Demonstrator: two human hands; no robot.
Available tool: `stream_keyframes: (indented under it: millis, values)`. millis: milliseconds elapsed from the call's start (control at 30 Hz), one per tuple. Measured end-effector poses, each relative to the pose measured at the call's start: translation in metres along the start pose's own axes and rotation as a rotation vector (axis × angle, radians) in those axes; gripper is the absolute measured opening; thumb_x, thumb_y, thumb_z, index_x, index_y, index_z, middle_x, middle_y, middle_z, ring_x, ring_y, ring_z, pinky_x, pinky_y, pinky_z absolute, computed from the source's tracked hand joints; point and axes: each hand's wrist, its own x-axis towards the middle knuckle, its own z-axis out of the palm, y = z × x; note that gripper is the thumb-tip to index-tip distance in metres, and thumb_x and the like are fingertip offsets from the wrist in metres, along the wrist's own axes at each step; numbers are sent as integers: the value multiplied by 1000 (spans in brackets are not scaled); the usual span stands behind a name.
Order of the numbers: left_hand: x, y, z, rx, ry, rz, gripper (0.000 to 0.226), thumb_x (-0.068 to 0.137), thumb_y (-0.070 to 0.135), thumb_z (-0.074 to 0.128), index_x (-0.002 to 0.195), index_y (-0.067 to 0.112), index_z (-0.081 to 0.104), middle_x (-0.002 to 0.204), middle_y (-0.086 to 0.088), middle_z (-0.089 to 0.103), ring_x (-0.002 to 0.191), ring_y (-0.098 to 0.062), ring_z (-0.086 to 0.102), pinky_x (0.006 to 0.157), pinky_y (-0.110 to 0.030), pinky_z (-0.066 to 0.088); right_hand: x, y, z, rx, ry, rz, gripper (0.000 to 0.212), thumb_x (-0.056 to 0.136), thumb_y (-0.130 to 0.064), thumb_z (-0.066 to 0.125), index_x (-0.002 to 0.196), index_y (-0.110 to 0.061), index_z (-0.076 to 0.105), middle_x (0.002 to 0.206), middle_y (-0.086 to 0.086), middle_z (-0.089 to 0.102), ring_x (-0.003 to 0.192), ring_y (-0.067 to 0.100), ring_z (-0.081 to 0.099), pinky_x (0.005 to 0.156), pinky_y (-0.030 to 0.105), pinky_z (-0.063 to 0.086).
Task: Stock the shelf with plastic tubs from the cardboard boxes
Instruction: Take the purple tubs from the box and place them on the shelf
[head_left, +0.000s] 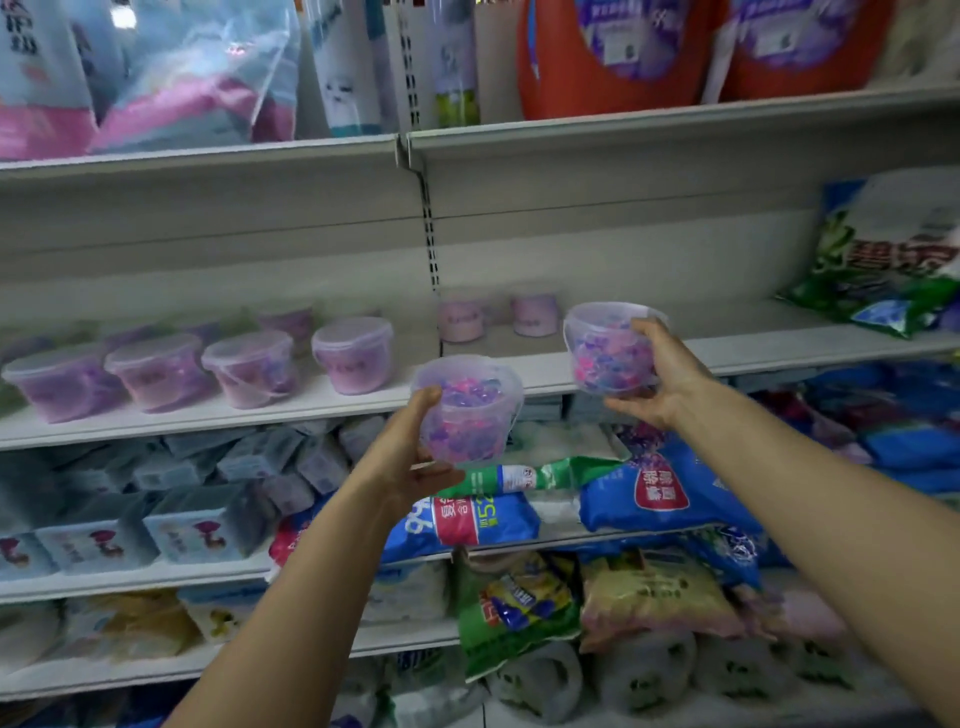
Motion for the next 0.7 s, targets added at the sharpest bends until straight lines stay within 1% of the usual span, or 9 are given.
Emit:
stream_keyframes:
  millis: [67,133,233,300,433,500,567,633,700]
  values:
    - [13,9,10,-27,-1,2,42,85,49,60,117,21,52,97,-19,61,87,-32,62,74,-40,55,21,-6,0,5,30,-13,39,86,-40,60,115,-19,46,91,5,55,96,27,55,92,50,47]
    - [26,18,18,-37,-2,20,44,87,47,59,120,19,49,94,-19,61,84,-31,62,77,-40,55,43,-10,0,16,68,-8,54,79,-44,66,120,-15,47,106,8,60,96,28,60,75,46,54]
    - [45,30,26,-26,-15,42,46,87,47,59,123,22,45,96,-22,62,87,-32,64,76,-40,56,90,-8,-6,27,152,-25,83,67,-55,73,133,-16,42,127,10,56,98,28,63,49,39,54]
    - [56,39,29,-27,-17,48,45,87,47,60,120,22,45,100,-23,61,91,-33,64,75,-40,56,113,-9,-7,21,198,-25,87,67,-58,75,134,-15,41,129,10,53,100,30,63,43,39,53]
    - [79,51,38,-9,-38,83,39,89,45,59,118,23,46,105,-21,59,98,-33,62,83,-43,55,114,-23,-3,-298,105,27,66,89,-57,51,133,-8,42,128,16,53,102,37,62,61,43,57]
    - [89,54,42,12,-52,94,37,89,45,58,116,23,46,104,-20,59,99,-33,62,85,-44,55,112,-33,-10,-531,58,25,45,96,-42,47,120,-3,50,109,22,59,83,36,65,60,37,56]
    - [97,56,48,14,-58,87,40,88,46,60,118,22,46,106,-19,58,99,-32,62,81,-42,56,116,-41,-19,-742,118,-91,24,94,-19,48,100,2,58,90,20,60,63,26,58,55,32,49]
    - [104,56,53,3,-57,77,45,87,46,62,120,22,46,110,-20,58,100,-33,62,78,-42,56,131,-48,-27,-1012,226,-340,17,90,-11,51,102,0,57,97,17,61,73,26,59,66,36,53]
    - [109,57,58,-2,-59,73,46,86,47,62,121,22,45,112,-21,57,101,-34,62,77,-42,56,144,-54,-32,-1234,120,-605,34,85,-5,59,117,-11,52,119,10,53,102,24,56,88,38,51]
